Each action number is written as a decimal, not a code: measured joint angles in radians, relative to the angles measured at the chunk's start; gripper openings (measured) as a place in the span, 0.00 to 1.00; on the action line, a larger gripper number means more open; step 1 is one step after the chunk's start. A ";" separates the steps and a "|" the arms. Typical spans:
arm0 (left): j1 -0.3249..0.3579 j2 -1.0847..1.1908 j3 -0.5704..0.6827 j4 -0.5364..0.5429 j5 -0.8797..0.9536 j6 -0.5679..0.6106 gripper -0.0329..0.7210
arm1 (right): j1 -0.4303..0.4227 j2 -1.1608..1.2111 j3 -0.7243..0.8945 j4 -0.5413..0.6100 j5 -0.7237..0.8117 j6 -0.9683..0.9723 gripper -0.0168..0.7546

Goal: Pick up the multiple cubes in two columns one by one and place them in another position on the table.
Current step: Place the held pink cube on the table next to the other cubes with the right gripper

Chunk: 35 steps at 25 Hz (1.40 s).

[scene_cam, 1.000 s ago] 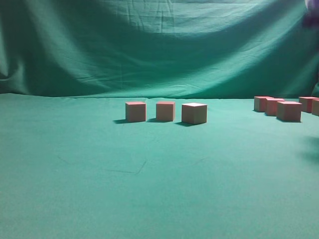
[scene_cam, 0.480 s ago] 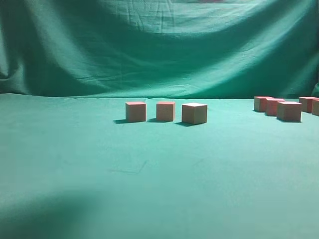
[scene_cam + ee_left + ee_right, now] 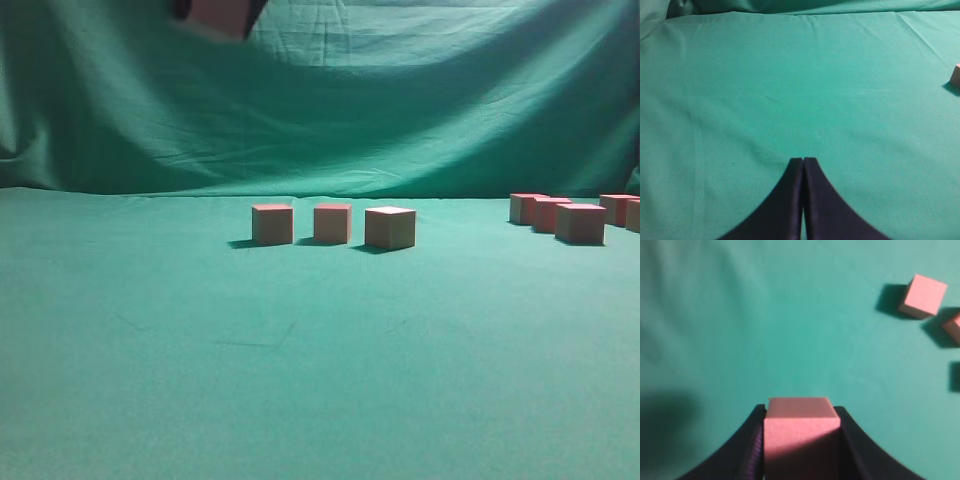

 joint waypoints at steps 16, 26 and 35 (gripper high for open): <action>0.000 0.000 0.000 0.000 0.000 0.000 0.04 | 0.000 0.337 -0.203 -0.239 -0.051 0.465 0.37; 0.000 0.000 0.000 0.000 0.000 0.000 0.04 | 0.000 0.391 -0.209 -0.289 -0.056 0.630 0.37; 0.000 0.000 0.000 0.000 0.000 0.000 0.04 | 0.000 0.401 -0.209 -0.321 -0.049 0.675 0.37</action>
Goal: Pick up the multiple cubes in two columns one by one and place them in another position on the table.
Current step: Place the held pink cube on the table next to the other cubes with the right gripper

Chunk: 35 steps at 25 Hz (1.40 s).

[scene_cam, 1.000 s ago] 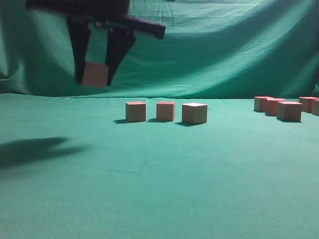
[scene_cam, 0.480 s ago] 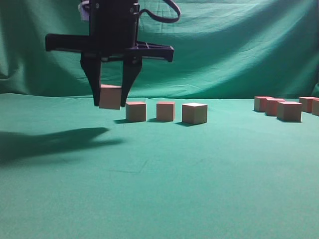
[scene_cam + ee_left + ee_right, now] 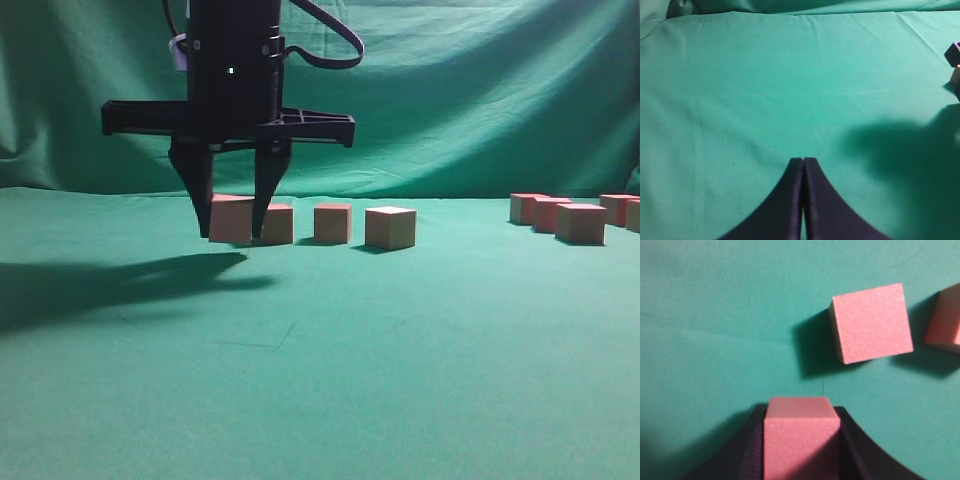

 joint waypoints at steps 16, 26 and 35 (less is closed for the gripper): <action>0.000 0.000 0.000 0.000 0.000 0.000 0.04 | 0.000 0.000 0.000 -0.023 -0.030 0.008 0.37; 0.000 0.000 0.000 0.000 0.000 0.000 0.04 | 0.008 0.021 -0.002 -0.040 -0.019 0.008 0.37; 0.000 0.000 0.000 0.000 0.000 0.000 0.04 | 0.008 0.021 -0.004 -0.040 -0.021 0.008 0.37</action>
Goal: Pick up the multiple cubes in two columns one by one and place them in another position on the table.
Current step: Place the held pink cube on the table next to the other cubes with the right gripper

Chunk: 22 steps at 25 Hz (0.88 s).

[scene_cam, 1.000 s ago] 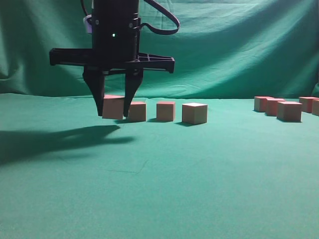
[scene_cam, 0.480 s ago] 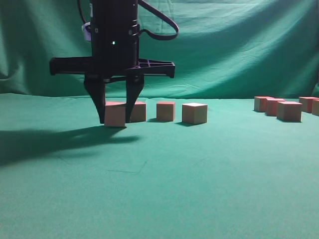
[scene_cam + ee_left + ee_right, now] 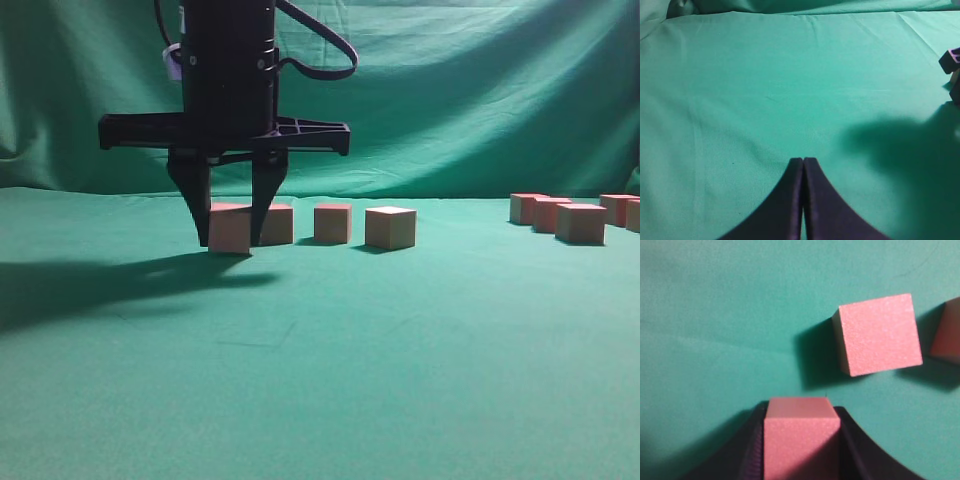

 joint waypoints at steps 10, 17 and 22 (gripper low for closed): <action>0.000 0.000 0.000 0.000 0.000 0.000 0.04 | 0.000 0.000 0.000 0.008 -0.001 -0.016 0.58; 0.000 0.000 0.000 0.000 0.000 0.000 0.04 | 0.010 0.000 0.000 0.014 -0.002 -0.025 0.79; 0.000 0.000 0.000 0.000 0.000 0.000 0.04 | 0.018 0.008 -0.084 0.019 0.105 -0.083 0.79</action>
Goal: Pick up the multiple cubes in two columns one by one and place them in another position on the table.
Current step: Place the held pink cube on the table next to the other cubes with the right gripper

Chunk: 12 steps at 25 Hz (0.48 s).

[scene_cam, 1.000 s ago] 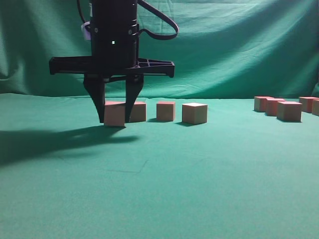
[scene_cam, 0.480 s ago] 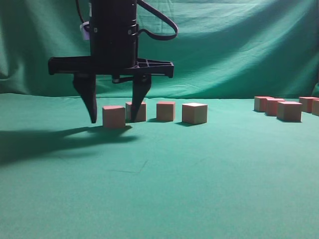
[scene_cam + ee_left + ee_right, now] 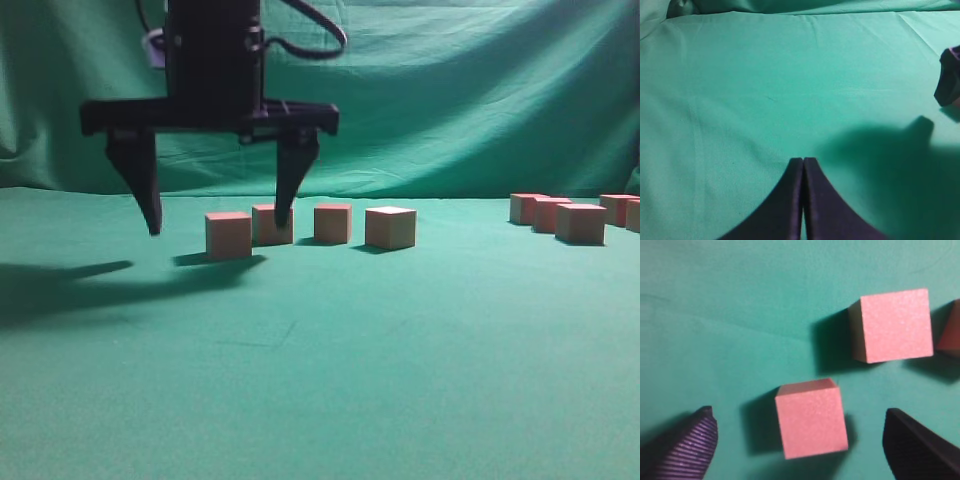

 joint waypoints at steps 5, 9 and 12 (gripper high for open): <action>0.000 0.000 0.000 0.000 0.000 0.000 0.04 | 0.008 0.000 -0.236 -0.015 0.144 -0.118 0.79; 0.000 0.000 0.000 0.000 0.000 0.000 0.04 | 0.008 -0.052 -0.350 -0.038 0.161 -0.251 0.79; 0.000 0.000 0.000 0.000 0.000 0.000 0.04 | 0.008 -0.137 -0.355 -0.046 0.170 -0.346 0.79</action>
